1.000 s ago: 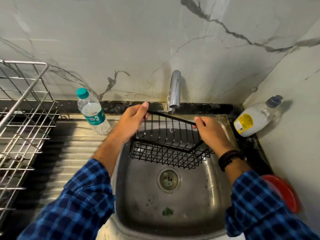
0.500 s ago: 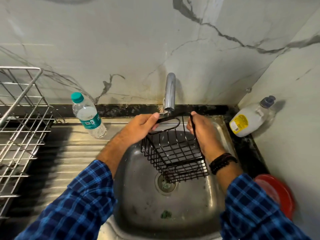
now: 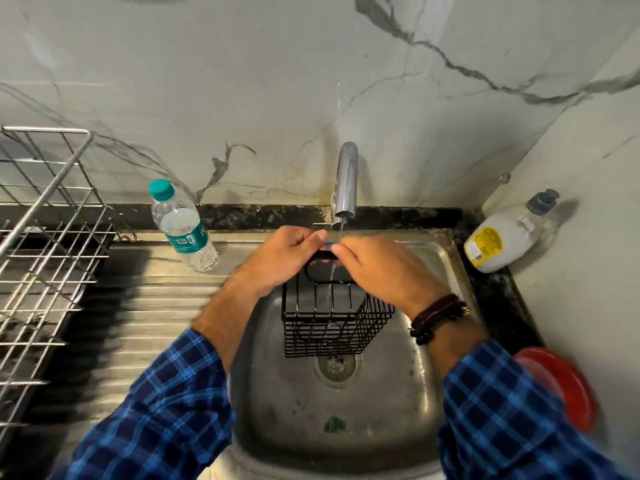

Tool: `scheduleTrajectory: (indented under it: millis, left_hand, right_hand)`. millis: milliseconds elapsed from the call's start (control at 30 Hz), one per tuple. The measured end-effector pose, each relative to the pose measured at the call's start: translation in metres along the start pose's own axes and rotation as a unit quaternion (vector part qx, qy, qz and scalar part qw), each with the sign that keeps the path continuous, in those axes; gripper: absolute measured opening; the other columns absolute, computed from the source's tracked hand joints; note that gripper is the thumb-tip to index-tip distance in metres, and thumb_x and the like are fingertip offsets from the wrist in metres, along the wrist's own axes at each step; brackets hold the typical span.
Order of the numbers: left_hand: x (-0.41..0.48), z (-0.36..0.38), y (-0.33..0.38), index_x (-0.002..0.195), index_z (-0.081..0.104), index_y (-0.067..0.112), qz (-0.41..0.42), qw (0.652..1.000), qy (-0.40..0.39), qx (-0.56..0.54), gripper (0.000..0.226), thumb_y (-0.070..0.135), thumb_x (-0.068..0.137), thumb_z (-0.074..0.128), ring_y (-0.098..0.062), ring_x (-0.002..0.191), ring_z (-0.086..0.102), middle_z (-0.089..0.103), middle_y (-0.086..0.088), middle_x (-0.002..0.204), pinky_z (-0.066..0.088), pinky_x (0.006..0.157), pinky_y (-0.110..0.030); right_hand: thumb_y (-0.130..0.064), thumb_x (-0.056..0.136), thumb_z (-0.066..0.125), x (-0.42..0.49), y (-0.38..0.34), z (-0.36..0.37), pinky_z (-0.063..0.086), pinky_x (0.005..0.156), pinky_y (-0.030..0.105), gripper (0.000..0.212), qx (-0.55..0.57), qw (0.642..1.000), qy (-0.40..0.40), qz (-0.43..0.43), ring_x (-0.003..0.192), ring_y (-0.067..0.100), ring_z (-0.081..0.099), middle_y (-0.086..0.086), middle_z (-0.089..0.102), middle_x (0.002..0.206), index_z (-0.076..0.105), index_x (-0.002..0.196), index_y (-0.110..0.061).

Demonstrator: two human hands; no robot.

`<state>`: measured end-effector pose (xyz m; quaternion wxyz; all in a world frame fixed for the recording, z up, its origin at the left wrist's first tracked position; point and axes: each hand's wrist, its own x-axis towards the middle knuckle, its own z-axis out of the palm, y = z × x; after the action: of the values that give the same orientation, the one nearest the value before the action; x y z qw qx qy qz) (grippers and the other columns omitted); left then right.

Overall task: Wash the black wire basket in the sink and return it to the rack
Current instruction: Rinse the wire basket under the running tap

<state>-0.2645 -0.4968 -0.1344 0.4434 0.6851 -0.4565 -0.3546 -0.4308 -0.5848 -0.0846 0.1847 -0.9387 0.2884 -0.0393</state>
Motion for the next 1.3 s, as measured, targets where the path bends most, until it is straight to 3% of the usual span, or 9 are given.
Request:
scheduleTrajectory:
  millis: [100,200,567,733,833,900,1133,1233,1300]
  left_hand:
    - [-0.014,-0.004,0.006,0.08,0.073,0.021,-0.002,0.996,0.006,-0.084,0.049,0.052,0.102,0.042,-0.008,0.056,0.048,0.055,0.001,0.063,0.042,0.058,-0.022]
    - [-0.029,-0.002,-0.014,0.086,0.069,0.011,-0.038,0.992,0.028,-0.119,0.069,0.065,0.097,0.027,-0.02,0.073,0.065,0.068,-0.011,0.079,0.053,0.078,-0.028]
    - [-0.017,0.011,-0.051,0.068,0.054,0.013,-0.005,0.968,0.153,0.199,0.073,0.066,0.097,0.014,-0.017,0.051,0.048,0.051,-0.001,0.056,0.036,0.052,-0.026]
    - [-0.008,0.026,-0.016,0.087,0.066,0.019,0.015,0.895,0.203,0.397,0.054,0.049,0.105,0.026,-0.027,0.064,0.062,0.066,-0.005,0.07,0.044,0.057,-0.03]
    - [-0.003,0.039,-0.002,0.088,0.07,0.018,0.011,0.866,0.195,0.46,0.057,0.05,0.104,0.026,-0.031,0.068,0.068,0.072,-0.006,0.076,0.044,0.058,-0.032]
    - [-0.004,0.046,0.003,0.081,0.071,0.018,0.027,0.852,0.191,0.487,0.062,0.05,0.102,0.023,-0.027,0.058,0.066,0.071,-0.004,0.067,0.035,0.053,-0.027]
    - [-0.009,0.027,0.014,0.089,0.063,0.024,0.034,0.876,0.173,0.448,0.05,0.054,0.104,0.027,-0.019,0.06,0.062,0.063,0.002,0.069,0.055,0.059,-0.032]
    - [-0.02,-0.01,0.004,0.105,0.06,0.025,-0.121,0.924,0.175,0.317,0.032,0.048,0.104,0.038,-0.015,0.078,0.06,0.066,0.001,0.094,0.054,0.079,-0.036]
    - [-0.03,-0.028,-0.007,0.129,0.056,0.019,-0.301,0.946,0.117,0.026,0.034,0.04,0.105,0.043,-0.02,0.092,0.063,0.062,-0.004,0.119,0.056,0.081,-0.042]
  right_hand:
    - [-0.047,0.104,0.039,-0.001,-0.001,-0.003,0.043,0.059,0.037,0.049,0.02,0.999,0.041,-0.008,0.055,0.015,0.049,-0.003,0.055,0.062,0.058,0.07,-0.019]
    - [-0.044,0.104,0.043,-0.006,0.008,-0.009,0.03,0.053,0.031,0.052,0.17,0.979,0.084,0.078,0.05,0.012,0.032,-0.001,0.036,0.057,0.039,0.06,-0.016]
    - [-0.046,0.103,0.048,-0.019,0.043,0.029,0.037,0.057,0.027,0.054,0.387,0.86,0.229,0.238,0.058,0.012,0.047,0.004,0.049,0.063,0.052,0.066,-0.007]
    - [-0.054,0.1,0.044,-0.018,0.043,0.017,0.046,0.091,0.028,0.044,0.389,0.883,0.149,0.215,0.104,0.001,0.061,-0.018,0.068,0.111,0.075,0.091,-0.023]
    - [-0.053,0.097,0.05,-0.021,0.03,0.005,0.046,0.072,0.024,0.034,0.088,0.988,0.129,0.024,0.086,0.001,0.061,-0.018,0.066,0.094,0.074,0.092,-0.029]
    - [-0.05,0.099,0.046,-0.017,0.027,0.005,0.044,0.061,0.028,0.026,-0.133,0.986,0.093,-0.028,0.072,0.01,0.057,-0.011,0.06,0.083,0.063,0.098,-0.03]
    - [-0.046,0.105,0.031,-0.008,0.049,0.017,0.041,0.064,0.031,0.037,-0.175,0.977,0.1,-0.068,0.071,0.015,0.056,-0.008,0.06,0.078,0.057,0.089,-0.026]
    - [-0.044,0.104,0.034,-0.017,0.055,0.028,0.028,0.071,0.03,0.037,-0.195,0.961,0.184,-0.064,0.073,0.015,0.054,-0.007,0.06,0.081,0.06,0.087,-0.025]
    - [-0.042,0.101,0.038,-0.026,0.055,0.032,0.014,0.072,0.03,0.034,-0.212,0.945,0.24,-0.066,0.073,0.018,0.052,-0.004,0.058,0.082,0.061,0.085,-0.023]
